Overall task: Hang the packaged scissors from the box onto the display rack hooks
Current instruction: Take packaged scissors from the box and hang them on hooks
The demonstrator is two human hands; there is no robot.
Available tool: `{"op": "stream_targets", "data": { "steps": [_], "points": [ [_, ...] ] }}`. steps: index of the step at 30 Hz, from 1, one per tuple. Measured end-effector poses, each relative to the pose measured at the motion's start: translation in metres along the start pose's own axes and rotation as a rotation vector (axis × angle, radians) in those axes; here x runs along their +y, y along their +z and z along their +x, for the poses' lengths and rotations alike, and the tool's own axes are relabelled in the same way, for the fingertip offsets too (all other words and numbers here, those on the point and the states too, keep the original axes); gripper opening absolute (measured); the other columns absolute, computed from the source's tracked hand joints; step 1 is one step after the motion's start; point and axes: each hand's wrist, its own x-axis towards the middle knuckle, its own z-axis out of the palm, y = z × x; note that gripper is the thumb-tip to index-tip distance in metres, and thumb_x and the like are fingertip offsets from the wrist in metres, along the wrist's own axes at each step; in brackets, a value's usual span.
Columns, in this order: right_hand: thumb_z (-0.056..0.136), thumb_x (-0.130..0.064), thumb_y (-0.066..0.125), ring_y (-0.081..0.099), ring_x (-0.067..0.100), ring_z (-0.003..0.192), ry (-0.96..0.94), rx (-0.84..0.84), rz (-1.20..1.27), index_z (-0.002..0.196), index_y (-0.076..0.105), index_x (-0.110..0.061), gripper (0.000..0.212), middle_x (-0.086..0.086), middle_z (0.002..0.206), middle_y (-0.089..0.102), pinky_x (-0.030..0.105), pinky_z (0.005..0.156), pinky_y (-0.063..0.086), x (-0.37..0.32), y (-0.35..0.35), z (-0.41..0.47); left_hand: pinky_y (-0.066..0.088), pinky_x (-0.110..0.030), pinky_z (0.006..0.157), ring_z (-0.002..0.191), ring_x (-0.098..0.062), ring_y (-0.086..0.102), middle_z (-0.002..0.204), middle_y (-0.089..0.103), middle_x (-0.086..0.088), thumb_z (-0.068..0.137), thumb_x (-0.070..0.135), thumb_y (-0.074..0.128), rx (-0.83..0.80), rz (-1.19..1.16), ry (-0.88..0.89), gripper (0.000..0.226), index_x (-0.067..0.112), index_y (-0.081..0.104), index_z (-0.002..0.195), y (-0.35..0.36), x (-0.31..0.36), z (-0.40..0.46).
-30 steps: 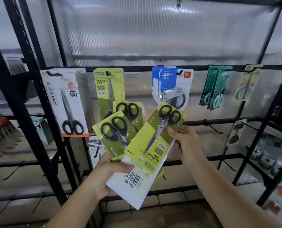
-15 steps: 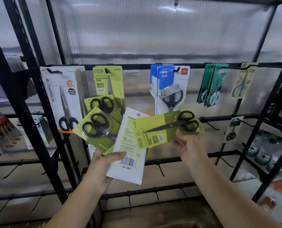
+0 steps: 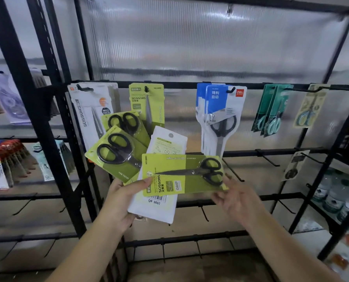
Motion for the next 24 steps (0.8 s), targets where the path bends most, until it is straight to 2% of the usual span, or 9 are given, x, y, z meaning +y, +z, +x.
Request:
{"op": "stream_targets", "data": {
  "steps": [2, 4, 6, 9, 14, 16, 18, 21, 24],
  "points": [
    [0.070, -0.016, 0.072, 0.070, 0.027, 0.079, 0.012, -0.096, 0.025, 0.127, 0.049, -0.002, 0.064, 0.021, 0.112, 0.060, 0.034, 0.064, 0.058, -0.013, -0.005, 0.003, 0.053, -0.049, 0.067, 0.069, -0.030, 0.071, 0.086, 0.074, -0.014, 0.056, -0.002, 0.070, 0.014, 0.003, 0.008, 0.047, 0.004, 0.063, 0.102, -0.006, 0.005, 0.001],
    [0.063, -0.031, 0.081, 0.067, 0.030, 0.091, 0.022, -0.160, -0.179, 0.132, 0.047, 0.000, 0.082, 0.022, 0.117, 0.060, 0.035, 0.070, 0.058, -0.021, -0.005, 0.007, 0.058, -0.041, 0.058, 0.068, -0.027, 0.071, 0.084, 0.074, -0.011, 0.054, -0.008, 0.071, 0.015, -0.011, 0.029, 0.045, 0.007, 0.064, 0.096, -0.010, 0.008, 0.001],
    [0.053, -0.037, 0.089, 0.067, 0.028, 0.093, 0.063, -0.239, -0.353, 0.119, 0.061, -0.005, 0.078, 0.018, 0.110, 0.066, 0.035, 0.074, 0.057, -0.026, 0.000, 0.010, 0.059, -0.040, 0.056, 0.069, -0.027, 0.072, 0.086, 0.074, -0.012, 0.055, -0.008, 0.070, 0.008, -0.007, 0.036, 0.043, 0.009, 0.064, 0.094, -0.011, 0.011, -0.001],
    [0.038, -0.030, 0.094, 0.071, 0.025, 0.079, 0.095, -0.280, -0.434, 0.097, 0.073, -0.011, 0.065, 0.013, 0.093, 0.072, 0.035, 0.066, 0.058, -0.030, 0.004, 0.014, 0.058, -0.042, 0.057, 0.074, -0.028, 0.072, 0.092, 0.074, -0.011, 0.060, -0.002, 0.072, 0.039, -0.017, 0.050, 0.043, 0.009, 0.064, 0.101, -0.018, 0.014, -0.004],
    [0.032, -0.033, 0.096, 0.070, 0.023, 0.079, -0.104, -0.170, -0.225, 0.092, 0.074, -0.015, 0.066, 0.009, 0.092, 0.072, 0.037, 0.061, 0.057, -0.018, -0.007, 0.021, 0.059, -0.043, 0.060, 0.084, -0.027, 0.071, 0.103, 0.072, -0.011, 0.071, 0.004, 0.060, 0.074, -0.065, 0.124, 0.040, 0.008, 0.065, 0.110, -0.032, 0.033, -0.012],
    [0.028, -0.032, 0.097, 0.071, 0.022, 0.077, -0.127, -0.147, -0.122, 0.090, 0.073, -0.014, 0.069, 0.008, 0.091, 0.073, 0.036, 0.058, 0.057, -0.008, -0.001, 0.023, 0.059, -0.045, 0.066, 0.091, -0.029, 0.070, 0.110, 0.070, -0.013, 0.071, 0.003, 0.060, 0.090, -0.060, 0.153, 0.048, 0.006, 0.061, 0.119, -0.037, 0.039, -0.014],
    [0.025, -0.030, 0.097, 0.072, 0.021, 0.076, -0.135, -0.142, -0.039, 0.084, 0.075, -0.014, 0.064, 0.008, 0.089, 0.073, 0.034, 0.059, 0.057, 0.001, 0.015, 0.027, 0.059, -0.043, 0.068, 0.092, -0.029, 0.070, 0.112, 0.069, -0.013, 0.071, 0.002, 0.059, 0.112, -0.075, 0.176, 0.048, 0.006, 0.061, 0.119, -0.041, 0.042, -0.014],
    [0.034, -0.023, 0.096, 0.071, 0.022, 0.085, -0.124, -0.199, 0.069, 0.090, 0.074, -0.010, 0.062, 0.010, 0.096, 0.072, 0.033, 0.068, 0.058, 0.010, 0.051, 0.029, 0.059, -0.040, 0.065, 0.088, -0.027, 0.071, 0.109, 0.070, -0.012, 0.071, 0.001, 0.059, 0.131, -0.084, 0.185, 0.040, 0.010, 0.065, 0.110, -0.043, 0.043, -0.013],
    [0.063, -0.009, 0.077, 0.071, 0.021, 0.081, -0.109, -0.195, 0.145, 0.101, 0.065, -0.005, 0.040, 0.010, 0.092, 0.073, 0.033, 0.067, 0.059, 0.012, 0.085, 0.030, 0.059, -0.041, 0.067, 0.091, -0.028, 0.070, 0.111, 0.069, -0.012, 0.071, 0.000, 0.060, 0.147, -0.073, 0.183, 0.044, 0.010, 0.063, 0.113, -0.045, 0.041, -0.014]
  ]
}}
